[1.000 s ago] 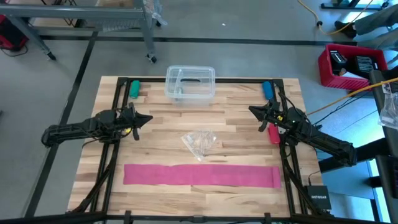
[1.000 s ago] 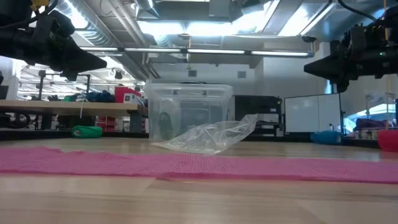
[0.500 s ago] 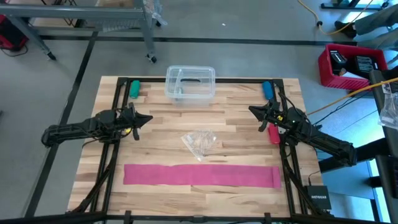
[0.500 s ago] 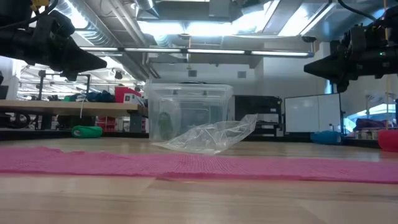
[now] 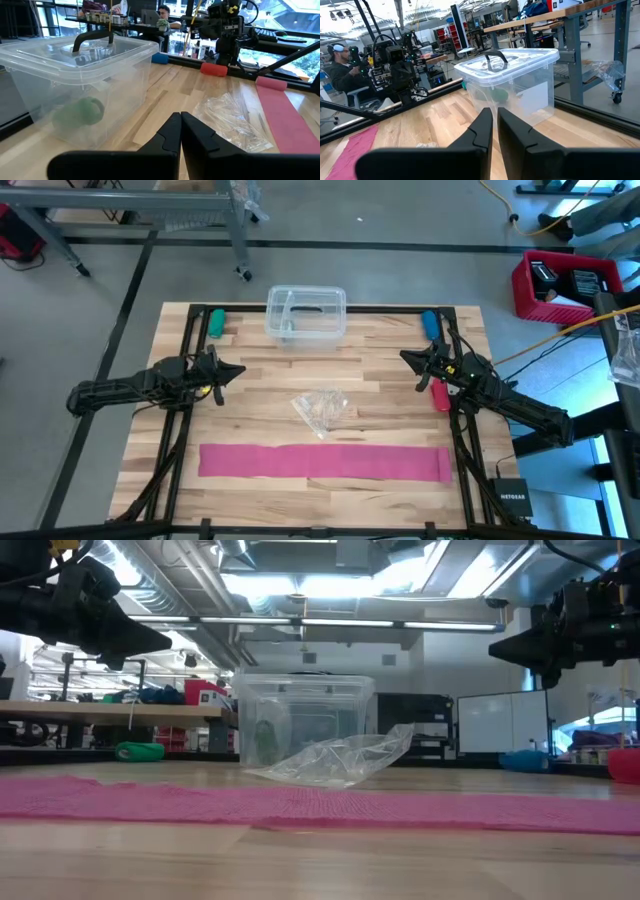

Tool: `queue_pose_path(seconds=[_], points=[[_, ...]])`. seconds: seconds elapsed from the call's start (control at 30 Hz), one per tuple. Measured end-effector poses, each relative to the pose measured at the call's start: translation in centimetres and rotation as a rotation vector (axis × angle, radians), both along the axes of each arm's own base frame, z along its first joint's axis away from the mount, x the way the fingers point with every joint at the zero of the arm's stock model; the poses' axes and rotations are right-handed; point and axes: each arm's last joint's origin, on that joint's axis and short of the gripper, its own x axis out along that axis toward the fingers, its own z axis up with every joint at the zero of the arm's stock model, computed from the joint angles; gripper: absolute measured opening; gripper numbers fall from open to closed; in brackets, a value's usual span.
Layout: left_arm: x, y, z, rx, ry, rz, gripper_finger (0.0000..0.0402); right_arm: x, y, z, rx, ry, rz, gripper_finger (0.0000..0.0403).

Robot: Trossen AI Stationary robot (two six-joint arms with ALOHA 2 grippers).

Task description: Roll bandage

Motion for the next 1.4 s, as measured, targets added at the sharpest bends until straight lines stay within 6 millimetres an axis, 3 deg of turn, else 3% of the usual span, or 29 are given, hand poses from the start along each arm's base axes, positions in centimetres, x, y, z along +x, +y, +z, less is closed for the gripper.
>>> queue_pose_path(seconds=[1.0,1.23,1.4], points=[[0.0,0.0,0.0,0.013,-0.002,-0.001,0.0004,0.0,0.0,0.0,0.0,0.0,0.0,0.0032],[0.1,0.0,1.1,-0.225,-0.205,0.013,0.0004,0.0,0.1,0.8,-0.032,-0.071,0.012,0.0032],[0.0,0.0,1.8,-0.23,-0.285,0.006,0.0004,-0.1,0.2,1.6,-0.048,-0.116,0.036,0.0032]])
